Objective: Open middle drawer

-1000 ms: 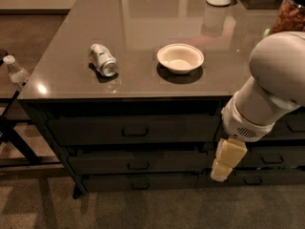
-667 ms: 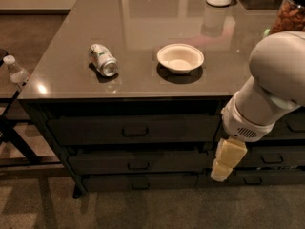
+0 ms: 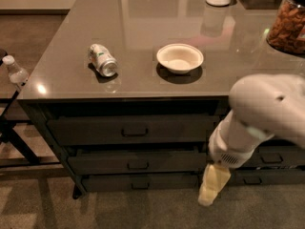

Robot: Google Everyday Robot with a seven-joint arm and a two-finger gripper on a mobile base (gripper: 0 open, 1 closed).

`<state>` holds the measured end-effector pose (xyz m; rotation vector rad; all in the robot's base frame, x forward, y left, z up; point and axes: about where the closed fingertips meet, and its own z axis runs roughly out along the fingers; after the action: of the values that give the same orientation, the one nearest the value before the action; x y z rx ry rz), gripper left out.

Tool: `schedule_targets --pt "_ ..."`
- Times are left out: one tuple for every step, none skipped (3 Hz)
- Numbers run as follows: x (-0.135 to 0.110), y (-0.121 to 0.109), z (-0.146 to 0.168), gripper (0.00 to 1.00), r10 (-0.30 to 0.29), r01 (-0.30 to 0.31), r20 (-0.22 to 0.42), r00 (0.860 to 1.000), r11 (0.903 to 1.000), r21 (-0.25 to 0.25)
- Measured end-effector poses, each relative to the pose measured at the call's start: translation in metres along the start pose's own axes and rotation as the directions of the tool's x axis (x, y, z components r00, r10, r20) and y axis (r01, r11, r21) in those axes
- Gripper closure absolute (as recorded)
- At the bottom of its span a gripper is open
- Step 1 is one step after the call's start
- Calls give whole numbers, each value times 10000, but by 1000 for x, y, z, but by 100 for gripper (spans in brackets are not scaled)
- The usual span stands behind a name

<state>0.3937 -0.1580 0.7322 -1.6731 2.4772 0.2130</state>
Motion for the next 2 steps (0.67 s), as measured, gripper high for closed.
schedule_targets --pt "0 12 59 0 94 -90 58 9999 9978 -663" --pt "0 12 59 0 94 -90 58 9999 9978 -663"
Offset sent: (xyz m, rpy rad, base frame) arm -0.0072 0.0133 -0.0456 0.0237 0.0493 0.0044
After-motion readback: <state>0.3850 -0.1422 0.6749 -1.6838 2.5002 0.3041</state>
